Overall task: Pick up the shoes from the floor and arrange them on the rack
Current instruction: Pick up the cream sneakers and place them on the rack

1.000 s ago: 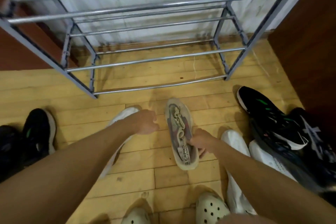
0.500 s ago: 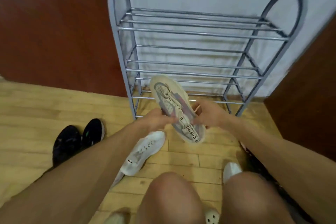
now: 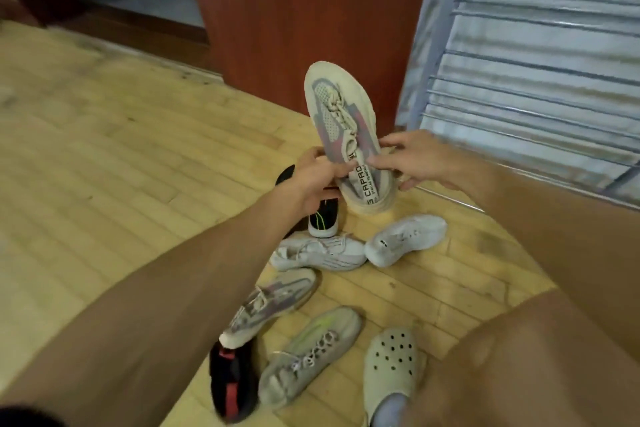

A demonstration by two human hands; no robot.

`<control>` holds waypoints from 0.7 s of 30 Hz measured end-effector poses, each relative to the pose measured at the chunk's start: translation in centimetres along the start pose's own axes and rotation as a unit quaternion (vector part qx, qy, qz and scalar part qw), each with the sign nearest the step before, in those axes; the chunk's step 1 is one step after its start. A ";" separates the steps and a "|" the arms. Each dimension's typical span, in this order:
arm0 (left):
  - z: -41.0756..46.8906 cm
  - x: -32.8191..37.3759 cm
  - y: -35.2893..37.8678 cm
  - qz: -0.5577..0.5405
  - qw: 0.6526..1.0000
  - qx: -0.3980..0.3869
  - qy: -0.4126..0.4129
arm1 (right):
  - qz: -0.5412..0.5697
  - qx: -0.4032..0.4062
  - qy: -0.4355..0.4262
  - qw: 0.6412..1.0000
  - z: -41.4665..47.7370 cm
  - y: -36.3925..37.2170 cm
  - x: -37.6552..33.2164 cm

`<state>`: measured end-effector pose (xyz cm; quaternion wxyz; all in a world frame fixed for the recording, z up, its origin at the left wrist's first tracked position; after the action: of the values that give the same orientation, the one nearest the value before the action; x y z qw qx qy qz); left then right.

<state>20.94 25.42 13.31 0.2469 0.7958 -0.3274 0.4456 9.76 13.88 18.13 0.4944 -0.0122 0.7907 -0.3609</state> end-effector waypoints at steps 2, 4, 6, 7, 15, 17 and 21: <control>-0.3 -2.0 -2.7 -0.017 1.000 0.016 -0.015 | 0.009 -0.053 0.031 0.998 0.1 4.0 0.3; -0.6 -4.2 -4.7 -0.010 0.999 0.025 -0.033 | 0.028 -0.075 0.050 0.996 0.1 7.5 1.0; -0.7 -6.5 -6.4 0.008 0.998 0.029 -0.049 | 0.058 -0.085 0.068 0.992 0.0 10.4 2.2; -0.7 -7.5 -7.0 0.024 0.998 0.019 -0.056 | 0.073 -0.093 0.082 0.989 0.0 11.6 3.0; 0.2 -20.3 -17.2 0.510 0.828 0.076 -0.219 | 0.109 -0.084 0.182 0.974 -1.4 16.2 10.7; -0.1 -24.0 -20.2 0.541 0.784 0.113 -0.281 | 0.068 -0.078 0.167 0.980 -1.7 16.5 12.2; -0.7 -29.0 -22.2 0.525 0.794 0.134 -0.274 | -0.050 -0.091 0.122 0.987 -2.0 16.6 13.7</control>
<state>25.70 49.39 -13.88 -0.2340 0.6156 -0.6861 0.3091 6.72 22.10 -1.65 0.3726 -0.0524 0.8730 -0.3104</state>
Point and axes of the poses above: each hand's wrist, its own z-axis towards the middle knuckle, its own y-axis out of the palm, x = y × z, the point moved 7 cm from there along z, towards the middle knuckle, and after that the axes turned 5 degrees about -y, right-handed, at the moved point
